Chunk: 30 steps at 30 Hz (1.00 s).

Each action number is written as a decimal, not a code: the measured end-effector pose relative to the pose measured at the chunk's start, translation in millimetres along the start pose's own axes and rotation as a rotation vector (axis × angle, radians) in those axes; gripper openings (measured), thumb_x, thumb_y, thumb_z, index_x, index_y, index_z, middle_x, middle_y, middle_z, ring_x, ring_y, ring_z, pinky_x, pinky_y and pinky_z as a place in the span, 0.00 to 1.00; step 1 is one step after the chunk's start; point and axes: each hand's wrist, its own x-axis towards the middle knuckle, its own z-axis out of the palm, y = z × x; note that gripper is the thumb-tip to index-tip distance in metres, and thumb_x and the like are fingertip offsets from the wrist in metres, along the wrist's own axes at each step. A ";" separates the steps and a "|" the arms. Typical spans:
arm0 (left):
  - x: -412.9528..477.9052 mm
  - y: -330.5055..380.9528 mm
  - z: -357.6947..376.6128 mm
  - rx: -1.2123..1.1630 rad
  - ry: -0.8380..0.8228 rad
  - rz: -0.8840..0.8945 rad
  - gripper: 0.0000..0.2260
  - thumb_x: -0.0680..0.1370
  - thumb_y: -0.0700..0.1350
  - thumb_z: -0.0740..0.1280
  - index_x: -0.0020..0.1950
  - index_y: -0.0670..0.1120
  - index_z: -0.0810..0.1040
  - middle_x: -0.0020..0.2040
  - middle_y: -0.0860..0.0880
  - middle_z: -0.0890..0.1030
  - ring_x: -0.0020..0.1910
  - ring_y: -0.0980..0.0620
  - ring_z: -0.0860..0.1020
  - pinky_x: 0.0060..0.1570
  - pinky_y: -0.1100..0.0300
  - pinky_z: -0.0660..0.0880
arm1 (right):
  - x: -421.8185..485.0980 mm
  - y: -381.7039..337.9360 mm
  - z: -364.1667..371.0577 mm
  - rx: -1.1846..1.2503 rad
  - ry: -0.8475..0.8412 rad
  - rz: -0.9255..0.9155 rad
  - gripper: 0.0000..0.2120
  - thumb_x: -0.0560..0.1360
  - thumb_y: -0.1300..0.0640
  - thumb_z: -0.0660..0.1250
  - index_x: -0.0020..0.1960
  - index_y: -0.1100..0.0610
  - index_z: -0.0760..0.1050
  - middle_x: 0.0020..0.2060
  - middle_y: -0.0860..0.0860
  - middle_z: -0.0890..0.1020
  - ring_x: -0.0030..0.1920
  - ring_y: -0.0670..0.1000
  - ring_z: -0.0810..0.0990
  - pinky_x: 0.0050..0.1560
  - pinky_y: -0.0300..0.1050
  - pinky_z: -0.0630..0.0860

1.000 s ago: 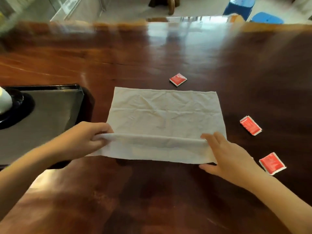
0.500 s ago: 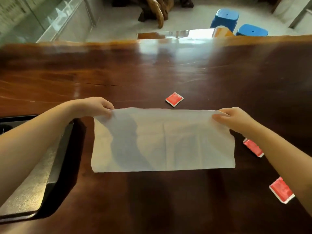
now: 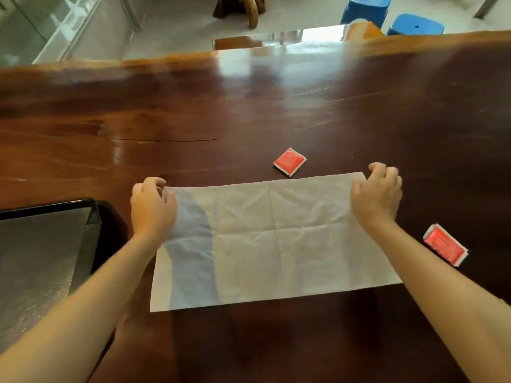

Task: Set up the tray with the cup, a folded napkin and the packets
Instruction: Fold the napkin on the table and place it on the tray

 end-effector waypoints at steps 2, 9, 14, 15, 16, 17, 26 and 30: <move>-25.7 6.1 10.5 0.055 0.105 0.168 0.15 0.75 0.37 0.60 0.62 0.41 0.72 0.60 0.38 0.74 0.60 0.38 0.71 0.59 0.47 0.66 | -13.6 -23.2 8.8 0.008 0.059 -0.102 0.17 0.73 0.62 0.61 0.61 0.65 0.69 0.56 0.63 0.74 0.55 0.65 0.71 0.53 0.56 0.67; -76.3 24.8 60.6 0.317 -0.148 0.364 0.26 0.78 0.53 0.40 0.75 0.50 0.58 0.77 0.49 0.57 0.76 0.50 0.52 0.72 0.47 0.45 | -119.7 -112.1 67.5 -0.037 -0.466 -0.732 0.27 0.78 0.49 0.41 0.74 0.57 0.56 0.75 0.53 0.58 0.75 0.54 0.51 0.74 0.53 0.44; -59.4 0.8 50.8 0.397 -0.177 0.316 0.28 0.78 0.59 0.41 0.76 0.51 0.52 0.78 0.51 0.51 0.76 0.52 0.48 0.73 0.50 0.43 | -94.7 -75.5 58.2 -0.129 -0.440 -0.655 0.30 0.74 0.42 0.38 0.75 0.49 0.48 0.76 0.47 0.49 0.76 0.50 0.43 0.73 0.52 0.38; -55.9 -3.7 47.5 0.400 -0.172 0.307 0.29 0.77 0.59 0.42 0.76 0.50 0.52 0.78 0.51 0.51 0.76 0.51 0.48 0.73 0.50 0.44 | -84.1 -62.8 54.6 -0.144 -0.437 -0.611 0.31 0.74 0.42 0.37 0.75 0.47 0.46 0.76 0.46 0.48 0.76 0.50 0.42 0.73 0.51 0.38; -53.1 -7.0 44.1 0.401 -0.167 0.301 0.29 0.77 0.59 0.42 0.76 0.49 0.52 0.78 0.50 0.52 0.76 0.51 0.49 0.74 0.51 0.44 | -73.0 -49.1 50.9 -0.165 -0.429 -0.566 0.31 0.74 0.41 0.36 0.75 0.47 0.45 0.76 0.46 0.47 0.76 0.50 0.42 0.73 0.51 0.38; -51.2 -9.2 41.7 0.402 -0.166 0.302 0.29 0.77 0.60 0.42 0.76 0.49 0.52 0.78 0.50 0.51 0.76 0.51 0.49 0.74 0.51 0.45 | -62.1 -34.9 46.6 -0.191 -0.412 -0.525 0.31 0.74 0.41 0.36 0.75 0.46 0.45 0.76 0.46 0.47 0.76 0.50 0.42 0.73 0.50 0.38; -51.8 -9.1 39.2 0.407 -0.185 0.314 0.29 0.78 0.60 0.42 0.77 0.49 0.49 0.78 0.50 0.49 0.76 0.52 0.46 0.74 0.52 0.43 | -23.7 21.6 20.7 -0.254 -0.379 -0.430 0.28 0.77 0.45 0.41 0.76 0.51 0.46 0.76 0.50 0.49 0.76 0.50 0.44 0.74 0.47 0.40; -50.5 -8.7 38.9 0.411 -0.188 0.308 0.28 0.79 0.60 0.43 0.77 0.50 0.49 0.78 0.50 0.48 0.76 0.52 0.45 0.74 0.52 0.42 | -22.4 22.1 21.3 -0.241 -0.374 -0.434 0.28 0.77 0.45 0.41 0.76 0.51 0.45 0.76 0.50 0.49 0.76 0.50 0.44 0.74 0.48 0.41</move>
